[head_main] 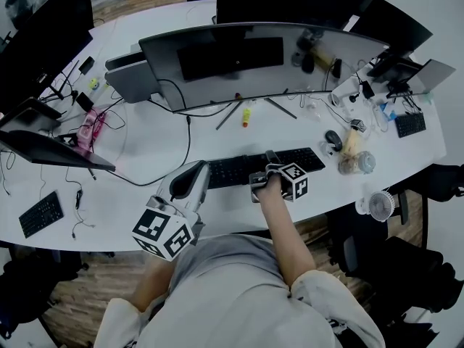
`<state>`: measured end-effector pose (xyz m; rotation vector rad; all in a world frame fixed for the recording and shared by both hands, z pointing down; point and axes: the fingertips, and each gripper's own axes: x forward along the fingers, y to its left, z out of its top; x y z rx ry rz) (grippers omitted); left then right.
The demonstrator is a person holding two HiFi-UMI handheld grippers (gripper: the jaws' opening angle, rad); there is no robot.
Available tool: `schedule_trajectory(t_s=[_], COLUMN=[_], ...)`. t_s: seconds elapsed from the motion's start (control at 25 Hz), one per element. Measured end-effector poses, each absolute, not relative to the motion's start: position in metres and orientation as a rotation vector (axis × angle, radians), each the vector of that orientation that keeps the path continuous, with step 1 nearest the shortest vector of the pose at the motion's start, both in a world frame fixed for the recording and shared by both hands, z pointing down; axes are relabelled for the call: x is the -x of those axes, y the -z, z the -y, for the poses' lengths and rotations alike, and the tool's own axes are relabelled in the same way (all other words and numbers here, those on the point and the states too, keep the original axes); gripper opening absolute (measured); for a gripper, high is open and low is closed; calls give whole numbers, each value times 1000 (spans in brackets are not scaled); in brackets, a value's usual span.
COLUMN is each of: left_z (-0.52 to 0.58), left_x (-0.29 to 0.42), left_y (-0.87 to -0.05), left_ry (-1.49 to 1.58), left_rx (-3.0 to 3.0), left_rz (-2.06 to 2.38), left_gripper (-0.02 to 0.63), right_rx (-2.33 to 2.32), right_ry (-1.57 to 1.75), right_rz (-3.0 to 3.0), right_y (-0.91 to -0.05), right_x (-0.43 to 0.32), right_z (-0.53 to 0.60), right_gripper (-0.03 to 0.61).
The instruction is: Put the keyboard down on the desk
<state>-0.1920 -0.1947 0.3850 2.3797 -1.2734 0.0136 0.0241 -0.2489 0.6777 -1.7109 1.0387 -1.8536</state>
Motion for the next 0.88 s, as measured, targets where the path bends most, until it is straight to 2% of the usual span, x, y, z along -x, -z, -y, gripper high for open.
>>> schedule_trajectory(t_s=[0.28,0.88], left_z=[193,187], left_x=[191,182], left_y=[-384,-382], left_ry=[-2,12], left_rx=[-2378,-2388], left_rz=[1256,1235], left_gripper=[0,0], right_rx=[1709,1597], right_ry=[1856,1898], right_rz=[-1046,-961], right_y=[-671,-666], right_x=[-23,-23], right_z=[246,230], right_gripper=[281,290])
